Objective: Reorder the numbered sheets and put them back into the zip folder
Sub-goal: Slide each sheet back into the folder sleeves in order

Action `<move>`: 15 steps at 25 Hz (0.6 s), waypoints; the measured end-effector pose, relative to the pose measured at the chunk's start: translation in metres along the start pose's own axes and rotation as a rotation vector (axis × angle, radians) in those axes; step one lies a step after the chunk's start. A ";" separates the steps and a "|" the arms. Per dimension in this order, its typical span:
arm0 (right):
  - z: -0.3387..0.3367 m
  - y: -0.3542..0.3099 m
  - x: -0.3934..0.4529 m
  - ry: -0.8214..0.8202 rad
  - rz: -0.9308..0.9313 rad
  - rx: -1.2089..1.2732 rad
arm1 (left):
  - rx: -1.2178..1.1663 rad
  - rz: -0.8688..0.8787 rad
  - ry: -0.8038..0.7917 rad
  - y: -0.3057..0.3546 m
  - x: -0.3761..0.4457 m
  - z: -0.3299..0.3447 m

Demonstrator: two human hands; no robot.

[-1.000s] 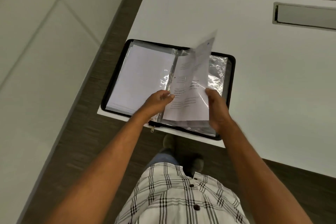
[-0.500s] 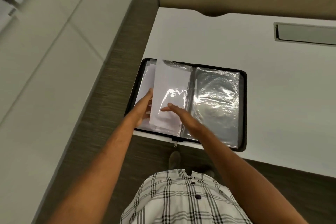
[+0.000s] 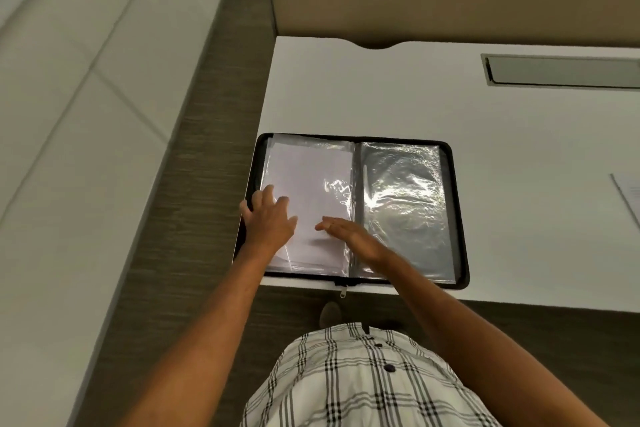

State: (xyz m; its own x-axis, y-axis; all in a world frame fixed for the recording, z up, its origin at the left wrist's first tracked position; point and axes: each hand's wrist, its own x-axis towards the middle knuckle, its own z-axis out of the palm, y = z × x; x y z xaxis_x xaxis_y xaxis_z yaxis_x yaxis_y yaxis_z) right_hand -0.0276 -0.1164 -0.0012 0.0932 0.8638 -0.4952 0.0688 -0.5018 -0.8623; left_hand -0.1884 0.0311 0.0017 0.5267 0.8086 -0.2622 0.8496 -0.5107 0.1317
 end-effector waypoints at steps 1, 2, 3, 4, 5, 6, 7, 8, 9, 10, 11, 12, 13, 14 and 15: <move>-0.007 0.002 0.000 0.035 -0.002 0.069 | 0.037 0.084 -0.059 0.009 0.002 -0.001; -0.016 0.006 -0.002 0.085 -0.002 0.135 | 0.014 0.165 -0.126 0.022 0.005 -0.001; -0.025 0.009 -0.006 0.136 -0.010 0.198 | -0.032 0.247 -0.191 0.039 0.007 -0.001; -0.036 0.012 -0.011 0.186 -0.016 0.247 | -0.079 0.298 -0.247 0.056 0.007 -0.002; -0.047 0.017 -0.017 0.240 -0.023 0.289 | -0.106 0.336 -0.273 0.073 0.009 0.000; -0.059 0.022 -0.024 0.296 -0.025 0.327 | -0.114 0.368 -0.269 0.089 0.011 0.001; -0.073 0.028 -0.032 0.357 -0.021 0.361 | -0.121 0.389 -0.250 0.104 0.015 0.001; -0.089 0.036 -0.042 0.421 -0.014 0.387 | -0.127 0.412 -0.229 0.122 0.021 0.001; -0.105 0.044 -0.052 0.485 -0.003 0.398 | -0.138 0.438 -0.216 0.139 0.026 0.002; -0.121 0.051 -0.063 0.541 0.010 0.393 | -0.149 0.472 -0.219 0.158 0.032 0.005; -0.138 0.060 -0.074 0.601 0.024 0.366 | -0.154 0.516 -0.230 0.179 0.037 0.007; -0.154 0.069 -0.086 0.658 0.036 0.330 | -0.154 0.557 -0.244 0.200 0.041 0.011; -0.173 0.080 -0.099 0.719 0.045 0.295 | -0.151 0.592 -0.264 0.227 0.044 0.015; -0.191 0.088 -0.112 0.774 0.052 0.271 | -0.159 0.616 -0.273 0.253 0.046 0.019; -0.210 0.098 -0.125 0.829 0.056 0.260 | -0.175 0.636 -0.281 0.280 0.048 0.024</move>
State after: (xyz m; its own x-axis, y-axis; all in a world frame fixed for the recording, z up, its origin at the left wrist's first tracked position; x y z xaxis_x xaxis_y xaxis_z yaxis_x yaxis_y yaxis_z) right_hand 0.1763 -0.2834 -0.0010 0.7896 0.4757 -0.3876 -0.1767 -0.4286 -0.8861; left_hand 0.0743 -0.0800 0.0035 0.9146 0.2517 -0.3165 0.3843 -0.7847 0.4864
